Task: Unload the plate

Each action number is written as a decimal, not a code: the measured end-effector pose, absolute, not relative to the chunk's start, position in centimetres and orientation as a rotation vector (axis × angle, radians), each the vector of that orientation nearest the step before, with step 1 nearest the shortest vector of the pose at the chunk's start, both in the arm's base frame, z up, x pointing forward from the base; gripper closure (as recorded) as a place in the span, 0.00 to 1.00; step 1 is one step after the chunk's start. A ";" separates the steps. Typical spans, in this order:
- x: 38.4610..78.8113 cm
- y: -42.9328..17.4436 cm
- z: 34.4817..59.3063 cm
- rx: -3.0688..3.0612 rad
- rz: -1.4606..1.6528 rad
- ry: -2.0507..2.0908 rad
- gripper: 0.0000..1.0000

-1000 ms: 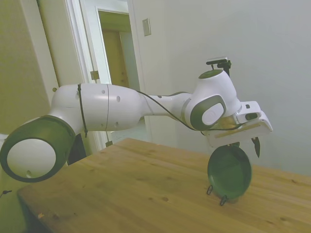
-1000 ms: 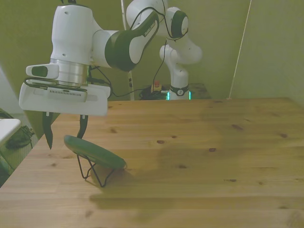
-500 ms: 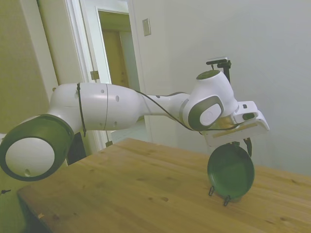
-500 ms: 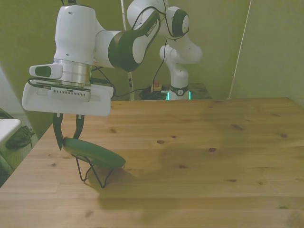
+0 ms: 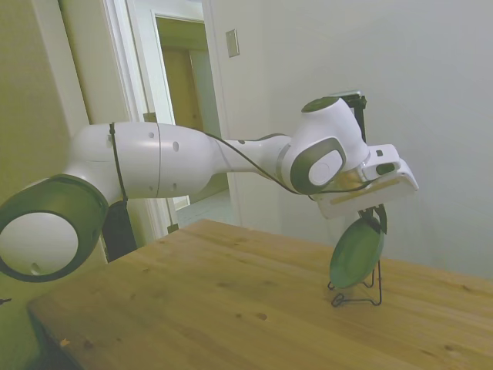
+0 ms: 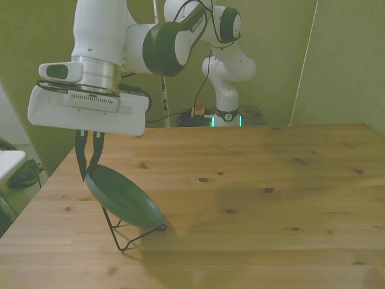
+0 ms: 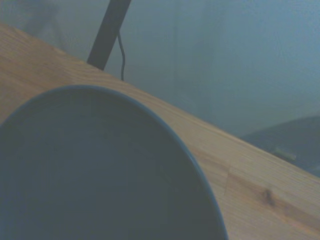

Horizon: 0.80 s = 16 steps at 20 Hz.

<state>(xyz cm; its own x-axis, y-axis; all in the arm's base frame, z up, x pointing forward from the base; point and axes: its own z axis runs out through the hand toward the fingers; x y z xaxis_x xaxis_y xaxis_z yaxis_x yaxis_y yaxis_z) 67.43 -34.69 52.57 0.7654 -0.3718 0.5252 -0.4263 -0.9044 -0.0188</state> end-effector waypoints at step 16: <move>67.7 -19.2 49.4 3.188 0.455 -1.375 1.00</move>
